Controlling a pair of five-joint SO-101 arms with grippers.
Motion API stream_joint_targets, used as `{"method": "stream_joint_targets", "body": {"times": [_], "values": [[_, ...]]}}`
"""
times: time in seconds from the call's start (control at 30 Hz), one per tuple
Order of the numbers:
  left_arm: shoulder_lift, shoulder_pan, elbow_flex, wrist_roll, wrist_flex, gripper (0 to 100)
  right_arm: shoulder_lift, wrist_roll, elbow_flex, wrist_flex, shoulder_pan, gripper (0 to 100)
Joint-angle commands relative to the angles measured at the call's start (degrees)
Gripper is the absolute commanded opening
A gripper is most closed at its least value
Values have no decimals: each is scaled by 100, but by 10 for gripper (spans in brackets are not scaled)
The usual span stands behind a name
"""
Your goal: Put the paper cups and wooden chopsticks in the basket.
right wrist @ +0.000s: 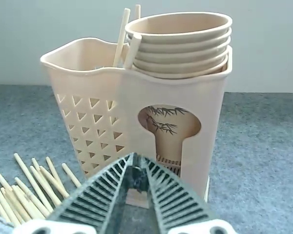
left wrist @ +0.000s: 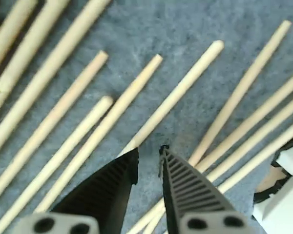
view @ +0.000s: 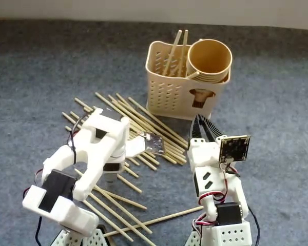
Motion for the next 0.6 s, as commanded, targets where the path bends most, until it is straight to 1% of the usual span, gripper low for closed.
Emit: {"method": "stream_joint_targets", "body": {"times": [0.0, 0.1, 0.23, 0.4, 0.57], "values": [[-251, 119, -365, -97, 492, 88, -101, 79, 708, 13, 22, 6], [-523, 119, -488, -97, 642, 90, -101, 79, 708, 13, 22, 6], [-743, 119, -479, -97, 615, 92, -101, 79, 708, 13, 22, 6], [-752, 127, -453, -97, 598, 137, -101, 79, 708, 13, 22, 6], [-743, 127, -444, -97, 246, 140, -101, 79, 708, 13, 22, 6]]}}
